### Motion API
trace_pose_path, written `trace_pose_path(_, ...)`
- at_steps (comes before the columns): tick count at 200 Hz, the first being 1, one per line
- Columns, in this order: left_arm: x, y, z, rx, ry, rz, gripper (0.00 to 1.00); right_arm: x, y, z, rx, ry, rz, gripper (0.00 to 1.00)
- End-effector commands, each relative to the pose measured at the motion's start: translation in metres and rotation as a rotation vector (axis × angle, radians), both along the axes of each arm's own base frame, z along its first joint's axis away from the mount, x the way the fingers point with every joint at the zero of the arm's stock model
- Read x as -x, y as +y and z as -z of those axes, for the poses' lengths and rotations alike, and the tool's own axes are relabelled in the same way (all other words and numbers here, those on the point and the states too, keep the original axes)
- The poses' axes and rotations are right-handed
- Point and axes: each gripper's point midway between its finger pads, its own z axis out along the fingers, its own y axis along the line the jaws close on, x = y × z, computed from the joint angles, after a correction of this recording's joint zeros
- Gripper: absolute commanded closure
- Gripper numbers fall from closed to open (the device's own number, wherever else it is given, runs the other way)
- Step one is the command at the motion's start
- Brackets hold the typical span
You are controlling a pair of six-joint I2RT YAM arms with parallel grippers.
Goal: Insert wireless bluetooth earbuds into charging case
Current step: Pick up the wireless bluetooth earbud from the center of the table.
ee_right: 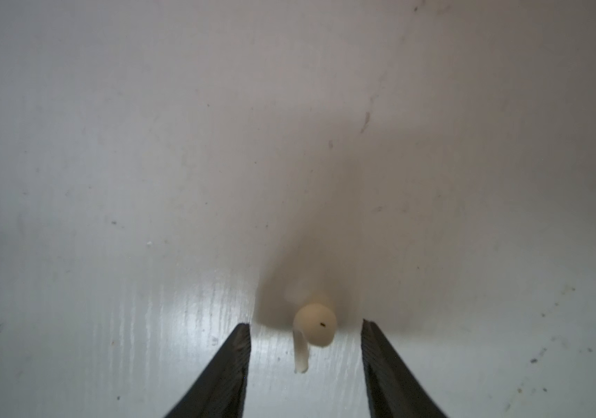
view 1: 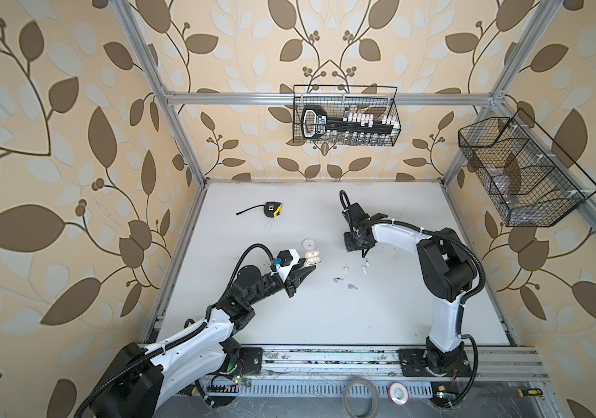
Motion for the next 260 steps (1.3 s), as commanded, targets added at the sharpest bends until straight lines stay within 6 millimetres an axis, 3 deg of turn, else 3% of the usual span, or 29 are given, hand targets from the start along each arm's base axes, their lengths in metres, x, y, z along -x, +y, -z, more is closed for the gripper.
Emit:
trace_pose_path(1, 0.004, -0.004, -0.029, 0.039, -0.089, 0.033, 1.0, 0.002, 0.003, 0.005, -0.028, 0.043, -0.015, 0.5)
trace_pose_path(61, 0.004, -0.005, -0.029, 0.037, -0.085, 0.036, 1.0, 0.004, -0.002, 0.012, -0.033, 0.081, -0.003, 0.59)
trace_pose_path(144, 0.004, -0.005, -0.029, 0.036, -0.083, 0.039, 1.0, 0.004, -0.004, 0.028, 0.013, 0.109, -0.003, 0.62)
trace_pose_path(224, 0.004, -0.006, -0.029, 0.032, -0.082, 0.039, 1.0, 0.005, -0.005, 0.027, 0.012, 0.108, -0.001, 0.77)
trace_pose_path(260, 0.004, -0.006, -0.029, 0.032, -0.081, 0.041, 1.0, 0.005, -0.005, 0.023, 0.002, 0.096, 0.006, 0.79)
